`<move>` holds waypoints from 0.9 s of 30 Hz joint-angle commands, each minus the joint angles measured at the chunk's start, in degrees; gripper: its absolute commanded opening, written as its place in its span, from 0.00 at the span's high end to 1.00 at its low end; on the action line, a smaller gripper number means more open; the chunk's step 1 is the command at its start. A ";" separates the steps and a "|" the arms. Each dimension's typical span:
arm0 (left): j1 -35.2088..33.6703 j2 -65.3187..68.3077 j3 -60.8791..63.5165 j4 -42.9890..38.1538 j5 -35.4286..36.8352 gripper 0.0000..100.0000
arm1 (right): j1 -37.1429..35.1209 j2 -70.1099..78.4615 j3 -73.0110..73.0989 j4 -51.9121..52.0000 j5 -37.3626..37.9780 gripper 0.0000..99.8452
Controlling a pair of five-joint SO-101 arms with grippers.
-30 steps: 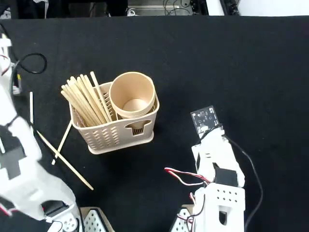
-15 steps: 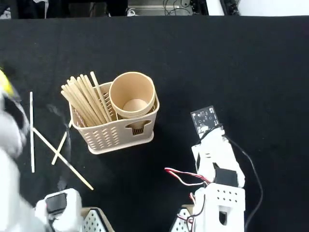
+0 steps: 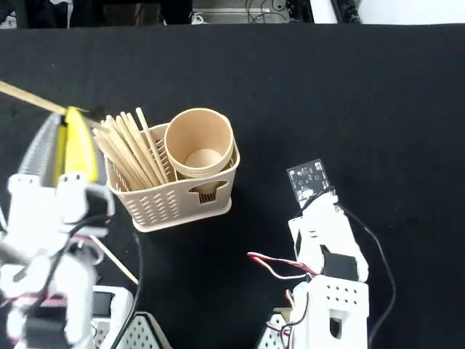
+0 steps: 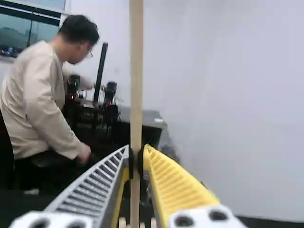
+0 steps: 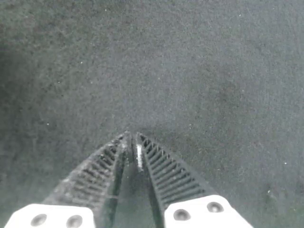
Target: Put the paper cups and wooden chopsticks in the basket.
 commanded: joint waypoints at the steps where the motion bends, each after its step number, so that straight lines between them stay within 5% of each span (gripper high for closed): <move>1: 2.42 -6.15 17.80 -5.89 0.53 0.97 | 0.26 -0.84 -0.40 -0.53 0.35 0.99; 7: 2.68 -10.02 18.95 8.09 -1.58 0.81 | 0.26 -0.84 -0.40 -0.53 0.35 0.99; 16: -1.01 -8.70 1.98 25.05 -5.89 0.78 | 0.26 -0.84 -0.40 -0.53 0.35 0.99; 27: -33.89 32.53 -13.32 30.68 -15.82 0.78 | 0.26 -0.84 -0.40 -0.53 0.35 0.99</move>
